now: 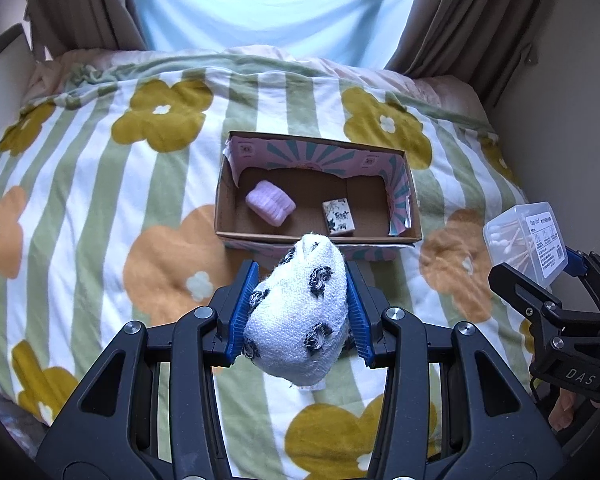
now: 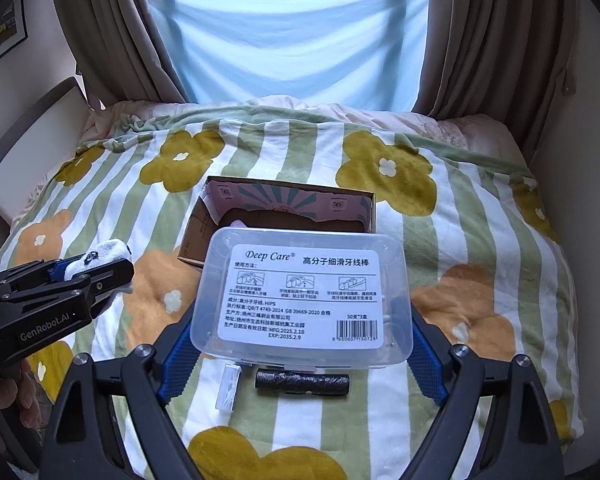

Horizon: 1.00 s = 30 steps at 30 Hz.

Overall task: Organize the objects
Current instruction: 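Lift the paw-print sock and Deep Care case and carry them over the box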

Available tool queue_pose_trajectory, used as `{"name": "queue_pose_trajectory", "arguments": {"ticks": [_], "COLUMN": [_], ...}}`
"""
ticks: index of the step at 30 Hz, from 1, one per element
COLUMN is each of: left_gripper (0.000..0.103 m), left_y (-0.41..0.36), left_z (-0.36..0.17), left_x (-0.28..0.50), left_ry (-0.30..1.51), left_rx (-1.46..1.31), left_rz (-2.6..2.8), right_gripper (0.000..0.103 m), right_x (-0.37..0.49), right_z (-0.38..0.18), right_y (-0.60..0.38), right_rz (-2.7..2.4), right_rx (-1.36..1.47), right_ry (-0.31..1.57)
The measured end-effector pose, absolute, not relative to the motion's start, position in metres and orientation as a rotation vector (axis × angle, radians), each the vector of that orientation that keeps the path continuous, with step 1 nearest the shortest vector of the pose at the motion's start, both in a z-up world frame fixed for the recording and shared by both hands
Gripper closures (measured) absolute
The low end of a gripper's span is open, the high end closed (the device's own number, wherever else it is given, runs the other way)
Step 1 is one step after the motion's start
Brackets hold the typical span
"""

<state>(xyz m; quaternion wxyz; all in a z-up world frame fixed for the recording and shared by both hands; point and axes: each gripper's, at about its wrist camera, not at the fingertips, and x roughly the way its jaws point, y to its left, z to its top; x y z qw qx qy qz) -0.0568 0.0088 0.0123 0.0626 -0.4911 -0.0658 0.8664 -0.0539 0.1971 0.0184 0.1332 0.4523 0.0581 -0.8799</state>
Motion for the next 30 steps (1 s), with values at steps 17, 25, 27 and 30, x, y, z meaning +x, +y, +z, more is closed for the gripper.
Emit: {"name": "queue_pose_trajectory", "arguments": {"ticks": [17,25,27,30], "left_gripper": [0.064,0.064,0.064,0.064], "left_y": [0.020,0.025,0.027,0.028], "left_z": [-0.062,-0.123,-0.140,-0.167], "left_x": [-0.205,-0.277,-0.293,-0.313], "left_ry": [-0.211,-0.166,-0.136,-0.104], "left_rx": [-1.636,-1.725,-1.748,-1.788], "left_rz": [2.525,2.454,2.434,2.408], "right_gripper": [0.016,0.016,0.016,0.016], "right_x": [-0.217,-0.264,-0.273,-0.285], "right_z": [-0.054,-0.128,-0.143,-0.166], "right_y": [0.175,0.169,0.168,0.166], "right_rz": [-2.446,-2.377,-2.363,-2.344], "right_rx": [1.502,1.685,1.717,1.763], "right_ry": [0.087,0.073,0.076,0.096]}}
